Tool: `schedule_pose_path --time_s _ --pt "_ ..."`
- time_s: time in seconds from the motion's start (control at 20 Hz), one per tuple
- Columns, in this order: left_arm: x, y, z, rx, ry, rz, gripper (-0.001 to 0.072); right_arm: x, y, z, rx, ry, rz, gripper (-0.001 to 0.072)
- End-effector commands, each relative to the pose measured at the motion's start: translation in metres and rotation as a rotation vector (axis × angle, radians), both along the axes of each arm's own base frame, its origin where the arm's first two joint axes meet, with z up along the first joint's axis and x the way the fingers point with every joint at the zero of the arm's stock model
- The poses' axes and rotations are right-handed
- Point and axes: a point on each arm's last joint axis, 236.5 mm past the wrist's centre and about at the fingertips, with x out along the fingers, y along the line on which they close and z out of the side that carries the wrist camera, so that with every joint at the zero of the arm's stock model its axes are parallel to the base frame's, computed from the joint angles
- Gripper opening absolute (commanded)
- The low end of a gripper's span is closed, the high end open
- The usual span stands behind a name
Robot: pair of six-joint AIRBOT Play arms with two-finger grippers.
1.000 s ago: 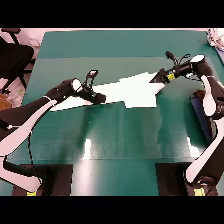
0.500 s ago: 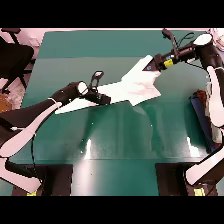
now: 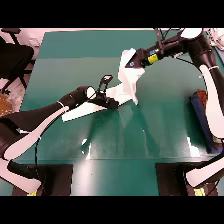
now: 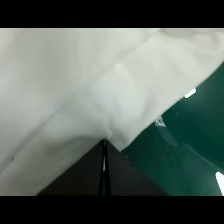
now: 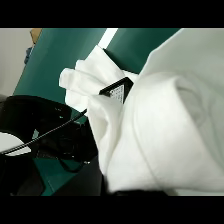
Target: Fold the shirts.
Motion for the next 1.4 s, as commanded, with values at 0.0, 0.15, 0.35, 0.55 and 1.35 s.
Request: schedule_pose_path --time_s 0.0,0.15,0.35,0.55,1.35 --pt "0.003 0.014 0.01 0.031 -0.018 -0.015 0.0021 0.0 0.009 -0.002 -0.03 -0.017 -0.014 0.002" --pt "0.028 0.044 0.058 0.019 -0.125 0.025 0.002 0.006 0.003 -0.001 -0.026 -0.021 -0.035 0.0019" --pt "0.044 0.107 0.113 0.081 -0.222 0.066 0.002 0.008 0.0 -0.001 -0.026 -0.021 -0.041 0.0019" --pt "0.049 0.164 0.175 0.123 -0.355 0.107 0.002 0.011 0.001 0.0 -0.018 -0.023 -0.059 0.0019" --pt "0.009 0.336 0.257 0.293 -0.425 0.433 0.0023 -0.045 0.18 -0.053 0.024 0.023 0.144 0.0019"
